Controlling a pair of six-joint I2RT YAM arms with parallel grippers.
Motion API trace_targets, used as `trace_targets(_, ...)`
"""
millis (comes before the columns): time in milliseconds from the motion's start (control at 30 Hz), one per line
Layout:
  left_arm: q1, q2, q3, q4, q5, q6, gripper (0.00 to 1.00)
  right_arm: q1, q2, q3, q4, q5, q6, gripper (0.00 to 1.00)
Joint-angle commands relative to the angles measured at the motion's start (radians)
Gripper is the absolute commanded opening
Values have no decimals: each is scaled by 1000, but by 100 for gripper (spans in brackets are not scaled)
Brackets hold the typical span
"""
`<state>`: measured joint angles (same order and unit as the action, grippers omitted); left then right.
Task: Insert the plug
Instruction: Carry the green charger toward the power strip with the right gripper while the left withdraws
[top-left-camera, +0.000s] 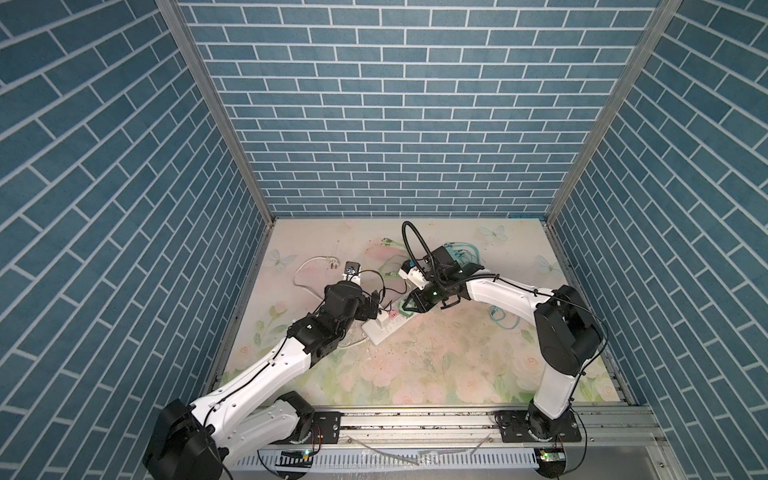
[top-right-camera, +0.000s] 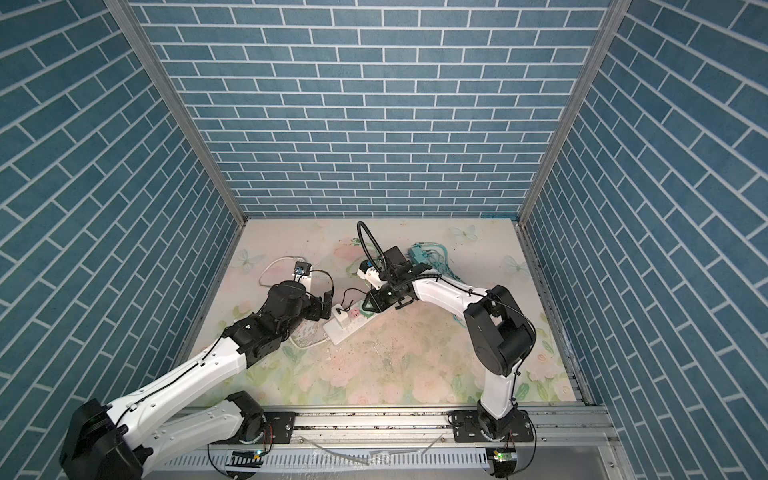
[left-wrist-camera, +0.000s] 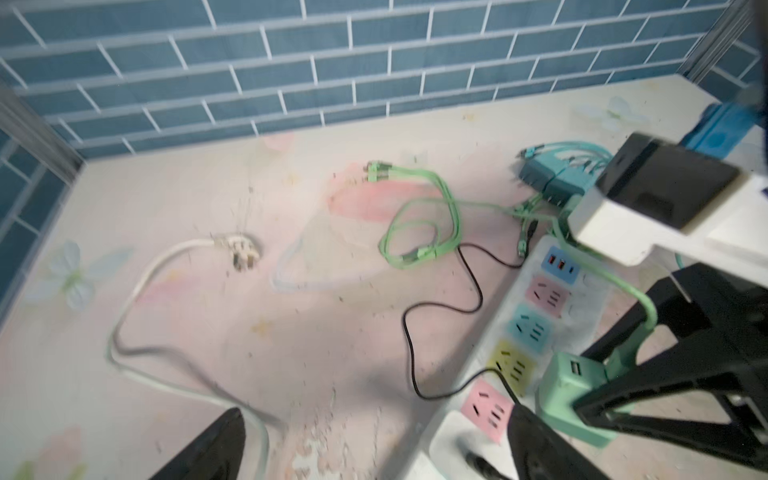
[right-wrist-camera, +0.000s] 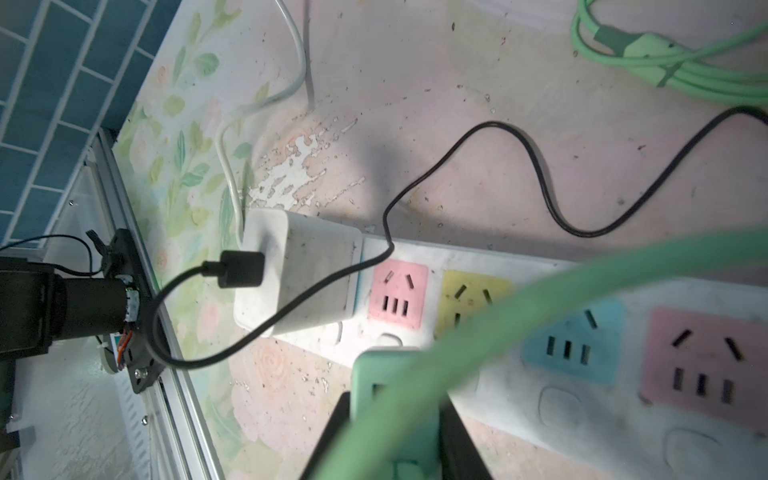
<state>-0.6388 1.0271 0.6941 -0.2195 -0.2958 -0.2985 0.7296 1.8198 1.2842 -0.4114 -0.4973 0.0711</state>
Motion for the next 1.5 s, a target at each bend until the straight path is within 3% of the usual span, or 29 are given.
trace_targets(0,1,4,28,-245,60,-240,94,1,3,69,-83,47,-87,0)
trace_targets(200,-46,-45,-62,-372,77,-479,93,-22,-16,76,-84,24,-80,0)
trace_targets(333,-72,-33,-92,-431,103,-574,93,-35,-13,92,-86,16,-80,0)
trace_targets(633,-92,-113,-165,-533,-34,-753,92,-39,-11,123,-102,-4,-80,0)
trace_targets(900,-1,-34,-181,-443,-64,-758,86,-39,-39,118,-112,-3,-76,0)
trace_targets(1167,127,52,-214,-292,-59,-711,70,-39,-45,123,-110,-3,-71,0)
trace_targets(1367,211,175,-183,-196,-28,-647,70,-40,-37,137,-99,-7,-68,0)
trace_targets(1467,261,237,-170,-137,10,-605,59,-41,-33,144,-93,-13,-64,0)
